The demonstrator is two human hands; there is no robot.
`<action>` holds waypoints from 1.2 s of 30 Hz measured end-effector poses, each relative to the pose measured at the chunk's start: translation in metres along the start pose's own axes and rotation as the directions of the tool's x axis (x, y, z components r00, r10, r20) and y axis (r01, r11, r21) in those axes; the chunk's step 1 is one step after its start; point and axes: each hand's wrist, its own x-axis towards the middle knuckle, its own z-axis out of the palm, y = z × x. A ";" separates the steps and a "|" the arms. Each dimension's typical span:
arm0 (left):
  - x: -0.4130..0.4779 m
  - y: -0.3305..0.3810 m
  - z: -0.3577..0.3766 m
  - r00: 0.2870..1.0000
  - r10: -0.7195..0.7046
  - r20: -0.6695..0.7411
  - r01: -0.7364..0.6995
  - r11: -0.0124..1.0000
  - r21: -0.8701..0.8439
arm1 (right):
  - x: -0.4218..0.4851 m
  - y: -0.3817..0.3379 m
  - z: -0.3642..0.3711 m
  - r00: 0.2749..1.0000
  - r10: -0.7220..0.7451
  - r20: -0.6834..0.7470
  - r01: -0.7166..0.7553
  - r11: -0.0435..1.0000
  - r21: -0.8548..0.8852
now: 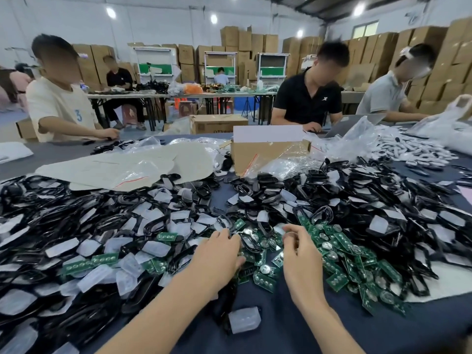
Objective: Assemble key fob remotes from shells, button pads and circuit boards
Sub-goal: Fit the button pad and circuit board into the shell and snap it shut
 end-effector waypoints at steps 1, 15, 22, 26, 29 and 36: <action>0.000 -0.001 0.001 0.999 0.031 -0.025 -0.032 0.999 -0.007 | 0.002 -0.001 0.002 1.000 -0.022 -0.005 0.022 1.000 -0.020; -0.014 -0.033 -0.009 0.942 -0.291 -0.167 -0.005 0.484 -0.875 | 0.051 -0.004 0.028 0.996 -0.051 0.074 0.085 0.790 -0.608; -0.017 -0.061 0.005 0.878 -0.477 -0.051 -0.056 0.003 -0.998 | 0.057 0.005 0.030 0.994 -0.068 0.091 0.111 0.741 -0.663; -0.017 -0.066 0.004 0.850 -0.526 -0.017 -0.146 -0.204 -0.968 | 0.057 0.006 0.029 0.993 -0.076 0.090 0.117 0.726 -0.678; -0.018 -0.066 0.008 0.836 -0.548 -0.033 -0.165 -0.194 -0.967 | 0.057 0.005 0.028 0.989 -0.107 0.103 0.148 0.714 -0.684; -0.016 -0.065 0.006 0.822 -0.568 -0.049 -0.204 -0.213 -0.956 | 0.055 -0.010 0.027 0.988 -0.154 -0.014 0.151 0.978 -0.142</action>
